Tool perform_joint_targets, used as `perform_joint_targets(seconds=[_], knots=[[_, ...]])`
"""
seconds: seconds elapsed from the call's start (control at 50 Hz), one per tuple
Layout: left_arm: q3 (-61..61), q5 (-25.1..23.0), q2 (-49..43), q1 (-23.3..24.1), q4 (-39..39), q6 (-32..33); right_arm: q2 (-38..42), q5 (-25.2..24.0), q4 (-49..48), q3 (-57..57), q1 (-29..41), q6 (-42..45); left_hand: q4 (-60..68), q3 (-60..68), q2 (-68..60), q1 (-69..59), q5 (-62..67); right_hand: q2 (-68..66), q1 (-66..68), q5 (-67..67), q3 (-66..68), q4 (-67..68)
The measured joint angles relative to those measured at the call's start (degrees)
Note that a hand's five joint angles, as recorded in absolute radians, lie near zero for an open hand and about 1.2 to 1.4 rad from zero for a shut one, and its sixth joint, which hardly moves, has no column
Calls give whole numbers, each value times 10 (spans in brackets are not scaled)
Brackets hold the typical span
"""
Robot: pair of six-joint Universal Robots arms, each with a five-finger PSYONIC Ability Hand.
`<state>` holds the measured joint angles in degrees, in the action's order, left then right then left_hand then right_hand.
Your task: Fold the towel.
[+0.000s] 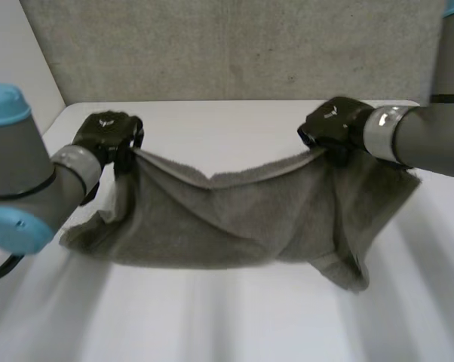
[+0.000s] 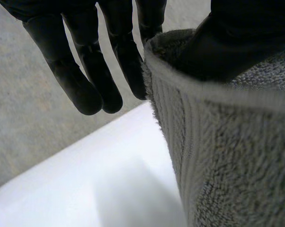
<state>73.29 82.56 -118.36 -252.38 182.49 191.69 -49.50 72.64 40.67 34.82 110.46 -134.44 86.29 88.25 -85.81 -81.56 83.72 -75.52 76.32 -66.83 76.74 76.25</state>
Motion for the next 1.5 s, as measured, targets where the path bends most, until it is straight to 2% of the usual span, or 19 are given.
perform_joint_targets(seconds=[0.12,0.2,0.3,0.38,0.5,0.6,0.7,0.8,0.94,1.02,1.12,1.2,1.26,1.5], knots=[[-140,11,-22,10,-4,-3,48,30,-98,-156,13,-2,0,0,0,0,0,0,0,0,0,0],[-238,46,3,18,45,-4,43,33,-213,-258,21,-42,0,1,0,0,0,0,0,0,0,0],[-278,92,43,18,141,-4,7,19,-294,-297,18,-114,0,1,0,0,0,-3,0,0,0,0],[-264,108,62,16,190,-2,-11,-1,-307,-288,12,-159,0,1,0,0,0,-4,0,0,0,0],[-184,100,70,14,205,1,-20,-29,-258,-226,7,-163,0,1,0,0,0,-4,0,0,0,0],[-88,67,69,9,202,2,-19,-36,-210,-155,6,-129,0,1,0,0,0,-4,0,0,0,0],[34,15,65,-8,209,4,-18,-39,-188,-35,6,-76,0,1,0,0,0,-4,0,0,0,0],[130,-16,54,-28,223,12,-12,-48,-211,103,5,-34,0,2,0,0,0,-4,0,0,0,0],[203,-24,31,-49,230,56,0,-49,-305,252,5,-26,0,2,0,0,0,-4,0,0,0,0],[237,-31,27,-54,230,85,1,-37,-361,314,3,-37,0,2,0,0,1,-4,0,0,0,0],[261,-42,30,-56,231,98,-7,-7,-385,347,1,-73,0,2,0,0,0,9,-15,19,-19,-16],[267,-47,33,-59,231,99,-19,15,-387,360,0,-110,0,2,0,0,0,254,-260,268,-263,-257],[267,-48,35,-62,231,97,-28,29,-386,369,-1,-131,0,2,0,0,0,322,-333,344,-334,-328],[266,-47,33,-70,231,91,-45,100,-386,423,-14,-163,0,2,0,0,0,328,-341,355,-345,-340]])
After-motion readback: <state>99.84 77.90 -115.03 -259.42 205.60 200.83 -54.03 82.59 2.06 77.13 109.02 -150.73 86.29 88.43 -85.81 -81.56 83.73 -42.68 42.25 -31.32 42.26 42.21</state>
